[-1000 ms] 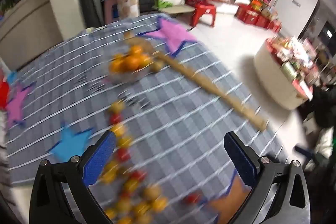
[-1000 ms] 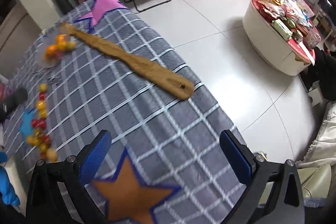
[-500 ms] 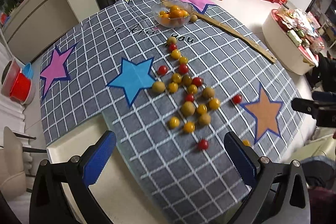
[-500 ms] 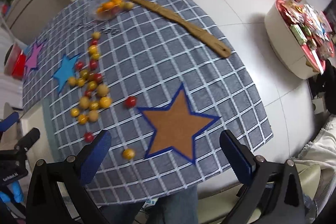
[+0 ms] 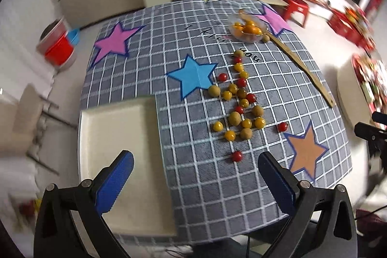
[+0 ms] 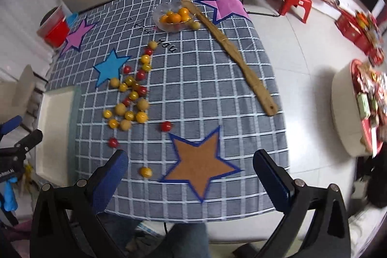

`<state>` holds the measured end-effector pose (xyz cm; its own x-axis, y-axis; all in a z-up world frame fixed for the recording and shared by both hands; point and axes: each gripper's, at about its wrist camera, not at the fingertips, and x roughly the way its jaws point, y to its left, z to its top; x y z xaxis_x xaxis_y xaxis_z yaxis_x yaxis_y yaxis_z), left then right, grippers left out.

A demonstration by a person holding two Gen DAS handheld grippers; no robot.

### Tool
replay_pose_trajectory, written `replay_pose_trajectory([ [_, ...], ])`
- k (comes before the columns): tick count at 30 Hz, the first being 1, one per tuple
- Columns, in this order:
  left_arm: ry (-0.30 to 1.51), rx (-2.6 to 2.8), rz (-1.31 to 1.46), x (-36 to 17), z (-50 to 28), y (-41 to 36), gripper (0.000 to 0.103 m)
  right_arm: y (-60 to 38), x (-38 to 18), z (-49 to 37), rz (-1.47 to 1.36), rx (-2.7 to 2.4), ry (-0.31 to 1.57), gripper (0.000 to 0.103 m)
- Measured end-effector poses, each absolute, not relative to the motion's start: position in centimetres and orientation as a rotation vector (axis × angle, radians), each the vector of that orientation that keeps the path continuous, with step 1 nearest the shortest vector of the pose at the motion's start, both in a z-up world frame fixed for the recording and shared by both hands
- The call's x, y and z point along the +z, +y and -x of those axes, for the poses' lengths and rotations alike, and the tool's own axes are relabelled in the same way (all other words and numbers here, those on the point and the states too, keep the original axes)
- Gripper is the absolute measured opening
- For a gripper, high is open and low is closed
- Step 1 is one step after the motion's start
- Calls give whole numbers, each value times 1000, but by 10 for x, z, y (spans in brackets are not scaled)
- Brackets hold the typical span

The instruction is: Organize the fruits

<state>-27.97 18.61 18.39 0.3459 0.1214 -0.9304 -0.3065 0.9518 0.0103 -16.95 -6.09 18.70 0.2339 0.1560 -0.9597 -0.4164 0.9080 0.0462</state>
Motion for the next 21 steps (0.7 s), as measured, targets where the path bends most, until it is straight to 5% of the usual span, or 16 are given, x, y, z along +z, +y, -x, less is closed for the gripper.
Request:
replay_pose_trajectory([
  [10, 1229, 390, 183, 186, 319, 171, 103, -70, 165, 171, 244, 485, 1368, 103],
  [21, 1259, 224, 99, 152, 269, 192, 103, -57, 148, 182, 177, 370, 1383, 103],
])
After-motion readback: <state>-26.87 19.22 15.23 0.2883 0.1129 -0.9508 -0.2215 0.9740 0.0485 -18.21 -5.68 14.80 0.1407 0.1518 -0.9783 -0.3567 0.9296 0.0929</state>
